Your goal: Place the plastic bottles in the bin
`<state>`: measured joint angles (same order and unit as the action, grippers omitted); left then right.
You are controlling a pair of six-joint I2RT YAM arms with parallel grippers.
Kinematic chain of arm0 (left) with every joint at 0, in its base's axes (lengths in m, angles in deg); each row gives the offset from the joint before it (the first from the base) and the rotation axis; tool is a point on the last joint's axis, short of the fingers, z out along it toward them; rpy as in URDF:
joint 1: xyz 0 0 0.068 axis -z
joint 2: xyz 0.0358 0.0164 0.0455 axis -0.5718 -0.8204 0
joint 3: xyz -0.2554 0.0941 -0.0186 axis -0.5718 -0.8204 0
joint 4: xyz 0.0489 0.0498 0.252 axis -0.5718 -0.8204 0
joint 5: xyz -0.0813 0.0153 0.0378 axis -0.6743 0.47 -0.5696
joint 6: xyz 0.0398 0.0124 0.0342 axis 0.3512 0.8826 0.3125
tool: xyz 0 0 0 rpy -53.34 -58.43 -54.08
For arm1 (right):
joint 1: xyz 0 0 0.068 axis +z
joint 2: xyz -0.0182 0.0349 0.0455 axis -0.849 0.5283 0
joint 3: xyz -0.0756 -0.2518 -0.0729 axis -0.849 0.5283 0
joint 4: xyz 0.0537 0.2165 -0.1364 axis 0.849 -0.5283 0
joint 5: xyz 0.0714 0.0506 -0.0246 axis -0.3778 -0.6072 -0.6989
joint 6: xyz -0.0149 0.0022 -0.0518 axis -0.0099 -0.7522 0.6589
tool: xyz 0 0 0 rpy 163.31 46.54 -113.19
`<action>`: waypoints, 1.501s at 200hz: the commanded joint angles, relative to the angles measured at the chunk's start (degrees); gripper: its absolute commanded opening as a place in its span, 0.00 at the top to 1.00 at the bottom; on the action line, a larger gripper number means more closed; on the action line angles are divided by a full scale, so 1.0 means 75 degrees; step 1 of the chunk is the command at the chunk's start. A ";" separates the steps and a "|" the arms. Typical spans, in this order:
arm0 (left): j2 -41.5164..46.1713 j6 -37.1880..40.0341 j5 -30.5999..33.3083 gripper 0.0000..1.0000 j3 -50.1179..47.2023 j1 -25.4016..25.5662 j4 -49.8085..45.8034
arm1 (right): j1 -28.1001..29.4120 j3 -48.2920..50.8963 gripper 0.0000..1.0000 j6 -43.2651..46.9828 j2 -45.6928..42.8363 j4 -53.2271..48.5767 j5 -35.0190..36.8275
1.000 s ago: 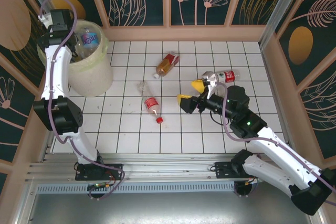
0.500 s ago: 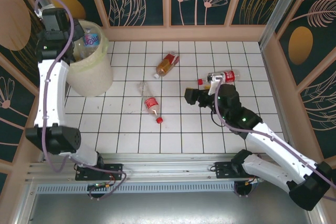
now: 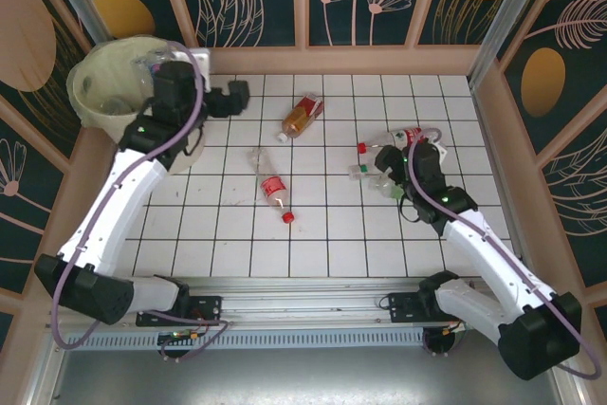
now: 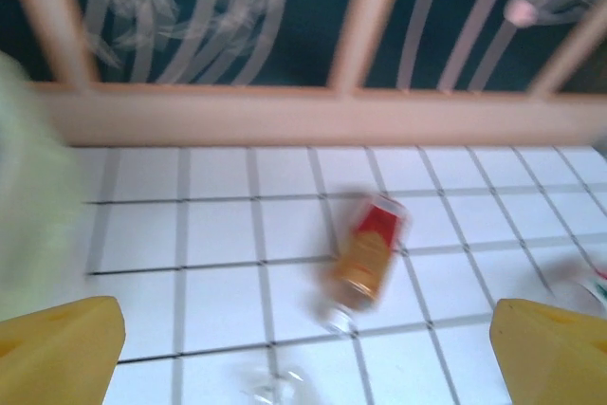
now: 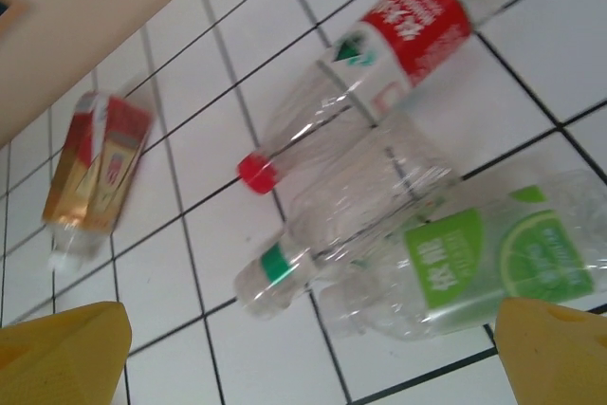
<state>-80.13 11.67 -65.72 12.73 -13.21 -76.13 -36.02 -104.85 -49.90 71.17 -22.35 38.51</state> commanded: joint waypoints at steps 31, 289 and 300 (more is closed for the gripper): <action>0.0777 -0.0645 -0.1841 0.01 -0.1891 0.1292 0.2307 | -0.1226 0.0496 0.01 -0.1160 0.0473 -0.0201 -0.0730; 0.0997 -0.0578 -0.2233 0.01 -0.3017 0.1634 0.2716 | -0.2793 0.0782 0.14 -0.3123 0.3218 0.1692 -0.1871; 0.0974 -0.0582 -0.2221 0.01 -0.3017 0.1628 0.2703 | -0.2796 0.0720 0.15 -0.3095 0.3392 0.1837 -0.1883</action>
<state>-72.17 6.91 -82.22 -9.80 -1.32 -57.31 -56.63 -98.13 -72.92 93.74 -10.61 23.91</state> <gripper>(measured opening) 0.985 0.858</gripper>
